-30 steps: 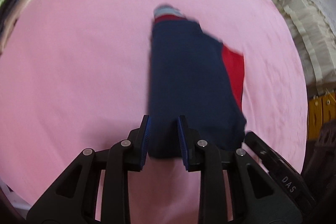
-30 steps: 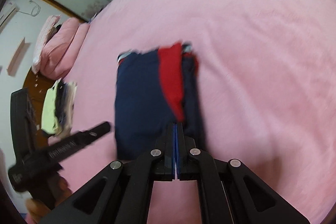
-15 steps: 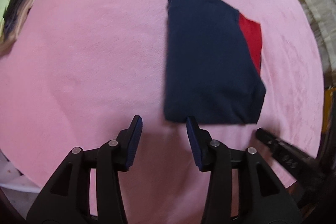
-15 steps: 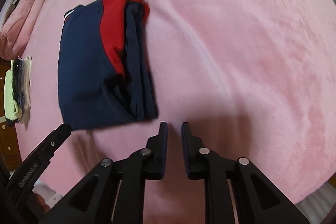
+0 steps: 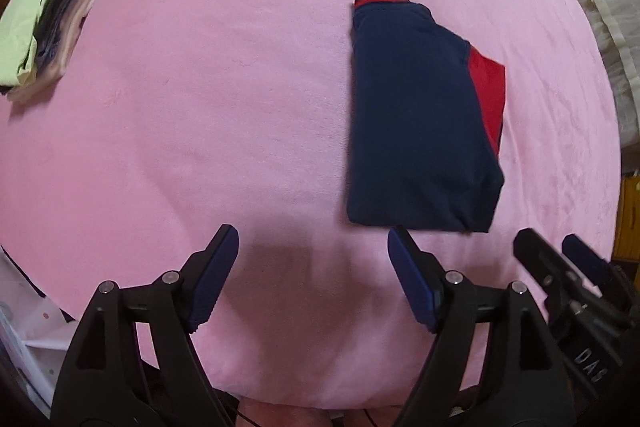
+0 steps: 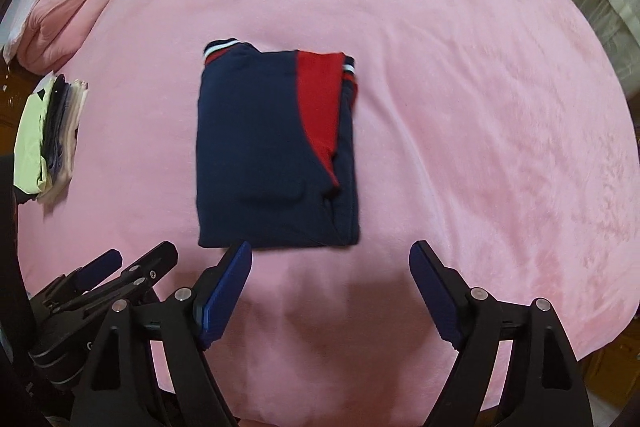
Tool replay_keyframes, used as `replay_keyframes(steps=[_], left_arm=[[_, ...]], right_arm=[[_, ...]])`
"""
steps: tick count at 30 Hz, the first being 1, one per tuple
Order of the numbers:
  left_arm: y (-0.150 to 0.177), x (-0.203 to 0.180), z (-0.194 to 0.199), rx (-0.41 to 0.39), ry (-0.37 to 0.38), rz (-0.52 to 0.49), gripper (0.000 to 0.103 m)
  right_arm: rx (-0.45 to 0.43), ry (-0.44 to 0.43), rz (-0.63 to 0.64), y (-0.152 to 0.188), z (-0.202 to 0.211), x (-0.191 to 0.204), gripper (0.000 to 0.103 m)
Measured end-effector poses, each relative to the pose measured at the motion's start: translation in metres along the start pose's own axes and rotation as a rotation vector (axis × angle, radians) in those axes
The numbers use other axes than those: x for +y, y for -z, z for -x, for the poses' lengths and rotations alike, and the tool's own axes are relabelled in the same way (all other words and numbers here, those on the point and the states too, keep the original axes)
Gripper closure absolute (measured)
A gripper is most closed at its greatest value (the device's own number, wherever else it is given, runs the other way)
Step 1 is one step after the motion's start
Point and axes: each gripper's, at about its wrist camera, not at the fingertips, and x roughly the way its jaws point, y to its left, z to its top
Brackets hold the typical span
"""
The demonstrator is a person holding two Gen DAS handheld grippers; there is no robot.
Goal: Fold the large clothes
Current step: 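Grasp the folded jacket bundle edge with both tools and lift it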
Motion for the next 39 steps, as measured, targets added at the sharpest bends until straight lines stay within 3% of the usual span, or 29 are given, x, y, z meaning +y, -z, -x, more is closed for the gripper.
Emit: replay_keyframes(steps=[17, 19, 21, 25, 29, 32, 35, 39], left_arm=[[-0.006, 0.005, 0.003, -0.025, 0.007, -0.026, 0.026], [-0.008, 0.006, -0.004, -0.025, 0.030, -0.024, 0.026], [-0.014, 0.009, -0.018, -0.024, 0.110, -0.010, 0.026], [-0.033, 0.020, -0.051, -0.030, 0.315, 0.031, 0.026], [-0.061, 0.033, -0.094, 0.026, 0.511, 0.102, 0.027], [-0.077, 0.038, -0.118, 0.076, 0.563, 0.152, 0.027], [-0.086, 0.036, -0.125, 0.094, 0.603, 0.150, 0.027], [-0.095, 0.023, -0.132, 0.121, 0.627, 0.085, 0.027]], right_arm=[[0.043, 0.018, -0.024, -0.015, -0.022, 0.014, 0.020], [0.049, 0.010, -0.032, -0.015, -0.028, 0.006, 0.020], [0.056, -0.020, -0.047, -0.016, -0.036, -0.003, 0.019], [0.069, -0.219, -0.076, -0.025, -0.069, -0.027, 0.019], [0.046, -0.386, -0.175, -0.039, -0.102, -0.061, 0.019], [0.046, -0.461, -0.252, -0.047, -0.130, -0.085, 0.020], [0.055, -0.592, -0.287, -0.052, -0.152, -0.101, 0.024], [0.049, -0.714, -0.300, -0.054, -0.166, -0.110, 0.041]])
